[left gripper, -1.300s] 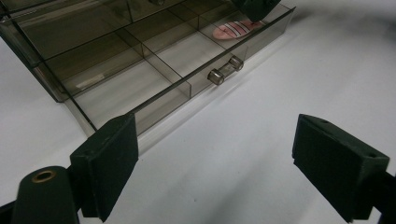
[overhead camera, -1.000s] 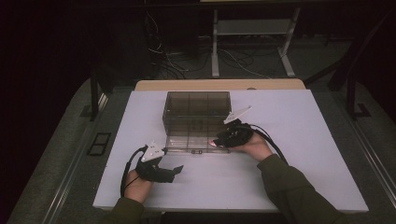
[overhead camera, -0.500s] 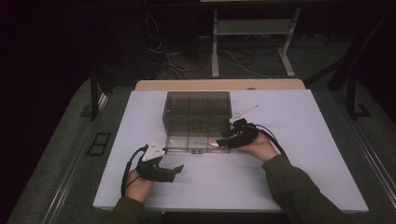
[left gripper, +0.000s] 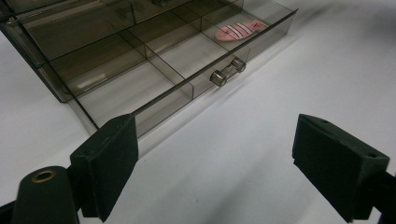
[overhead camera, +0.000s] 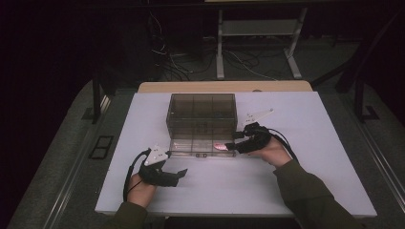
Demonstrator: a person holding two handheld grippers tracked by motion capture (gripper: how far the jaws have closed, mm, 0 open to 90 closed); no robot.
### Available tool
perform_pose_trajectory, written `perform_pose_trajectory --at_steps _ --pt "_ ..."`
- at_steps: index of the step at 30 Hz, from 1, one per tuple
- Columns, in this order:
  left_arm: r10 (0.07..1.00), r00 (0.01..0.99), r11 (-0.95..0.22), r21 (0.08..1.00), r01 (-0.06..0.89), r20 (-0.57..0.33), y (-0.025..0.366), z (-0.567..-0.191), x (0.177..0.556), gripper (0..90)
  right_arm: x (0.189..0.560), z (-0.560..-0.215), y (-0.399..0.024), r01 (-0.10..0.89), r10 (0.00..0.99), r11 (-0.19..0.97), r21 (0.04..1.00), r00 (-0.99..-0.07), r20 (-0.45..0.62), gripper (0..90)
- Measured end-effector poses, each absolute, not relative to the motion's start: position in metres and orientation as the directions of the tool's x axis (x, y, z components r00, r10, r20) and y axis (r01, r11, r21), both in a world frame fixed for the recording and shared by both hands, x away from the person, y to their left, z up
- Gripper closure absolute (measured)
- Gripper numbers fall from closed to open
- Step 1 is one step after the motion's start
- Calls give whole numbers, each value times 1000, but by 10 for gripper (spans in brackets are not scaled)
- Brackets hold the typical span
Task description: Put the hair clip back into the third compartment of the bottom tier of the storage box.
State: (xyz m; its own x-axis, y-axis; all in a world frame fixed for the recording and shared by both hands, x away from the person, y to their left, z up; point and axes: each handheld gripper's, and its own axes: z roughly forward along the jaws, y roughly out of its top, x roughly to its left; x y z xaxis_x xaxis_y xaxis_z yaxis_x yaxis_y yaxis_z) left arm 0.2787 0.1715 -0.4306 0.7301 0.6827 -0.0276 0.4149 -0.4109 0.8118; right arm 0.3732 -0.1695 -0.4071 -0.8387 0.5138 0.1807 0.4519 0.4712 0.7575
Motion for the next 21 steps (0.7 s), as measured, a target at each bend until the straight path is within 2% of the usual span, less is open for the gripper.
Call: perform_pose_trajectory --at_steps 13,21 --pt "685 728 -407 815 412 -26 173 -430 278 136 358 -407 -185 453 542 455 767 -824 165 330" --pt "686 727 -406 815 414 -28 173 -430 278 136 348 -410 -191 434 577 457 776 -809 112 284"
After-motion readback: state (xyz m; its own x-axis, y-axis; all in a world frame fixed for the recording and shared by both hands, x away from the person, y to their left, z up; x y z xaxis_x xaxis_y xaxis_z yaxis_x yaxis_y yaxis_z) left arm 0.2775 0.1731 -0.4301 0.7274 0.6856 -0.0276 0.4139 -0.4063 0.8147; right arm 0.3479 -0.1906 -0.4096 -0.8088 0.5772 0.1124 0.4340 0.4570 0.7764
